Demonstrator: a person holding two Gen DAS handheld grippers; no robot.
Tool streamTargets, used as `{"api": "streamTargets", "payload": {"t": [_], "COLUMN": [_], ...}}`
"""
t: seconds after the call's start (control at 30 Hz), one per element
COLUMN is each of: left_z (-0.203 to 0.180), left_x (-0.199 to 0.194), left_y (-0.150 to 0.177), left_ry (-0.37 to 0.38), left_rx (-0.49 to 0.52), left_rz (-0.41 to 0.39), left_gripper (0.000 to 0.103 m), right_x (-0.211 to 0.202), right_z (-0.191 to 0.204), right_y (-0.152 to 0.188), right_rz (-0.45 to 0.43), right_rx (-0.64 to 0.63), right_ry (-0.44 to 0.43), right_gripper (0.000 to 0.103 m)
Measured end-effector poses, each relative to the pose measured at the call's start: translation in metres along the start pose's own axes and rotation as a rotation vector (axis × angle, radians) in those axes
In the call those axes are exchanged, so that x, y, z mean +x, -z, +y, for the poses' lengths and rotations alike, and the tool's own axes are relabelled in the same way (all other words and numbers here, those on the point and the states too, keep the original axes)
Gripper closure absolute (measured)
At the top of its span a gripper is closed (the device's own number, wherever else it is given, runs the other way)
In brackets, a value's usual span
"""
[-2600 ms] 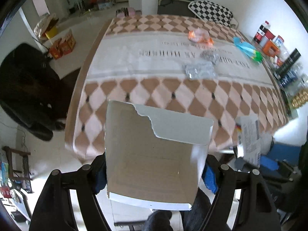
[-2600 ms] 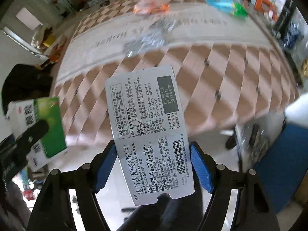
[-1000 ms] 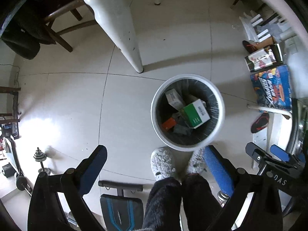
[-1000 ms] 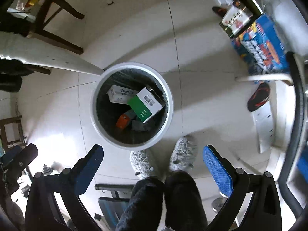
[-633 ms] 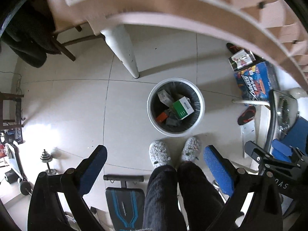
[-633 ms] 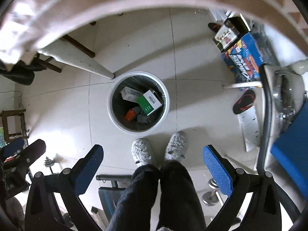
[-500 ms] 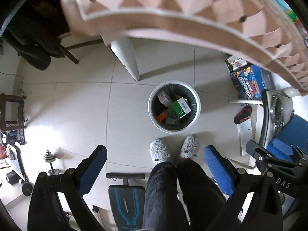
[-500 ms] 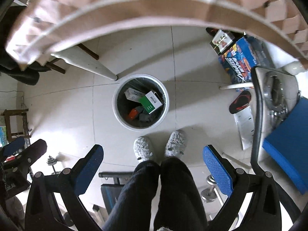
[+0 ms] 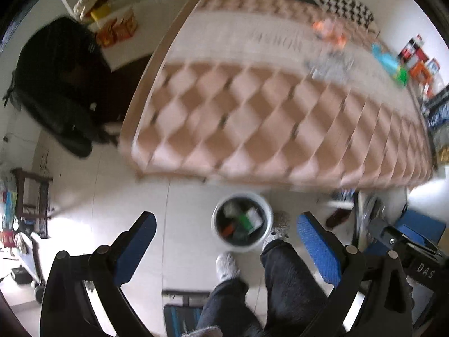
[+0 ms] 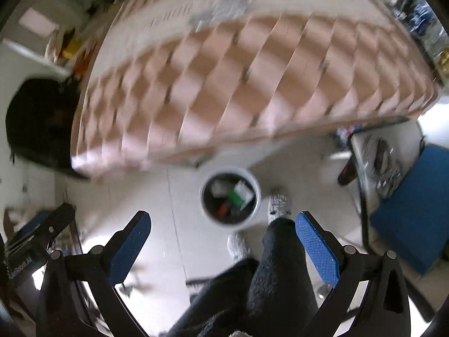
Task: Collect trash
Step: 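Move both tools back toward the table, then grasp the orange snack bag with left tool while right grasps blue-green bag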
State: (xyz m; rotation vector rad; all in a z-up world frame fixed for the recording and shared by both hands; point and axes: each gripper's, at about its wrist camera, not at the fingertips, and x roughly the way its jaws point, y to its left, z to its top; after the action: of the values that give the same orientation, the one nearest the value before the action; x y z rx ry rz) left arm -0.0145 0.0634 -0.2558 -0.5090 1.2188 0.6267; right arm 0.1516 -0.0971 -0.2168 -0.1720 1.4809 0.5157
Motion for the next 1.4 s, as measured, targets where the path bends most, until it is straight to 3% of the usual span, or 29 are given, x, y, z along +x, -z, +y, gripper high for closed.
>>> {"api": "streamTargets", "payload": {"t": [0.2,0.3,0.47,0.63,0.8,0.9,0.97,1.07,1.13,1.2,1.23,1.33,1.4], "left_z": [-0.076,-0.118,-0.19,-0.239,-0.269,-0.275,-0.276,-0.276,-0.274,-0.273,-0.271,-0.272,-0.274], "left_x": [0.004,0.022,0.071,0.126,0.183,0.206,0.216,0.212,0.205,0.201,0.198,0.188,0.177], "left_y": [-0.107,-0.168,-0.271,-0.335,-0.373,-0.382,-0.384,-0.384,-0.382,-0.38,-0.378,-0.373,-0.368], "left_ry": [-0.011,-0.026,-0.064,-0.105,-0.137,-0.137,-0.124,-0.109,-0.107,-0.101,-0.097,-0.09,-0.093], "left_rx": [0.023,0.032,0.052,0.065,0.103,0.12,0.117,0.106,0.104,0.094,0.089,0.094,0.104], "left_rz": [-0.08,-0.092,-0.038,0.032,0.109,0.142,0.15,0.127,0.11,0.11,0.105,0.096,0.074], "left_gripper": [0.0,0.0,0.0,0.0,0.001,0.003,0.022,0.041,0.051,0.063,0.066,0.071,0.073], "right_x": [-0.029,-0.03,-0.008,0.034,0.083,0.115,0.132,0.142,0.139,0.132,0.129,0.118,0.111], "right_z": [-0.067,-0.117,-0.187,-0.234,-0.256,-0.261,-0.263,-0.263,-0.264,-0.264,-0.264,-0.262,-0.258], "right_y": [-0.136,-0.228,-0.37,-0.487,-0.547,-0.565,-0.571,-0.573,-0.572,-0.57,-0.568,-0.56,-0.553], "right_rz": [-0.105,-0.127,-0.091,0.0,0.1,0.162,0.2,0.201,0.17,0.136,0.126,0.107,0.093], "right_rx": [0.112,0.154,0.186,0.144,0.061,0.005,-0.008,-0.018,-0.007,0.005,0.017,0.036,0.036], "right_ry": [0.049,0.08,0.149,0.241,0.279,0.269,0.263,0.239,0.228,0.215,0.194,0.138,0.115], "right_gripper": [0.0,0.0,0.0,0.0,0.0,0.0,0.0,0.002,0.02,0.03,0.043,0.058,0.062]}}
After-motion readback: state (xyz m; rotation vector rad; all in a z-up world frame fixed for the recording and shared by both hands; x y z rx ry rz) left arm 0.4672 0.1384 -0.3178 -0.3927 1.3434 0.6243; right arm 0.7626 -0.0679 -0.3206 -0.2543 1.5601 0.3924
